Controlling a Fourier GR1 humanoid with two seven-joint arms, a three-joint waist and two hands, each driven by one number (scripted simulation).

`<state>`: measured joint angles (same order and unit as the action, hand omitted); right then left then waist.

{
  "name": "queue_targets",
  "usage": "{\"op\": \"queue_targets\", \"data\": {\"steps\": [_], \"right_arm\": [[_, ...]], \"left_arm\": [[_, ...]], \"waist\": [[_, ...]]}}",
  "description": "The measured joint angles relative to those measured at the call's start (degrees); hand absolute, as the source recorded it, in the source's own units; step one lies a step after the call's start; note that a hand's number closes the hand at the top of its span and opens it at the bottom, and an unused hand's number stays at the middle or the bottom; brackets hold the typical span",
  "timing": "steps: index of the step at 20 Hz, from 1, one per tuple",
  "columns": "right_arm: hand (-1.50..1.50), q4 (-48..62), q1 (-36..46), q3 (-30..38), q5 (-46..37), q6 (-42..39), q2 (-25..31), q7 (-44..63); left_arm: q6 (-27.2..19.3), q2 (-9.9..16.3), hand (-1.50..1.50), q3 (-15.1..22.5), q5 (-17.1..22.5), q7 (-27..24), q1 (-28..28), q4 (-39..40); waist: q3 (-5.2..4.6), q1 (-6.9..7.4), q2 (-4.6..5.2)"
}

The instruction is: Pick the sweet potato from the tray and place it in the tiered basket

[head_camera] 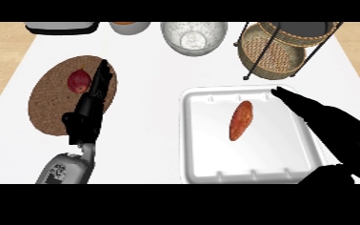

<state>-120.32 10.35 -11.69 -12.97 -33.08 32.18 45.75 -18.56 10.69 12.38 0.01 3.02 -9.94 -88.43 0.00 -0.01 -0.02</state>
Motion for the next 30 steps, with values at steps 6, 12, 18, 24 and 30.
{"op": "queue_targets", "data": {"steps": [6,12,18,24,30], "right_arm": [[-1.50,2.6,0.2,-2.0,-7.1,-2.2,-1.6,-5.6],[-1.50,6.4,1.3,-3.6,-15.6,-1.4,-3.9,-11.3],[-1.50,10.6,-0.4,-1.7,-21.6,0.4,-5.1,-14.9],[-1.50,14.6,-1.8,0.4,-24.1,0.4,-7.4,-18.4],[-1.50,16.8,-3.5,0.6,-27.2,1.1,-10.3,-22.3]], "left_arm": [[1.0,-1.2,0.00,-0.6,-1.6,-0.7,0.9,-0.3],[3.2,-1.5,0.00,-2.8,-1.7,-1.2,0.6,0.8],[4.0,-2.2,0.00,-3.6,-2.9,-0.6,1.3,-0.7],[4.4,-3.8,0.00,-3.9,-4.5,0.1,1.5,-1.1],[5.7,-4.7,0.00,-4.5,-5.8,0.3,2.5,-2.2]], "waist": [[0.01,0.07,0.01],[0.00,0.10,0.02],[0.01,0.05,0.02],[0.00,0.03,0.00],[0.01,0.02,0.00]]}}
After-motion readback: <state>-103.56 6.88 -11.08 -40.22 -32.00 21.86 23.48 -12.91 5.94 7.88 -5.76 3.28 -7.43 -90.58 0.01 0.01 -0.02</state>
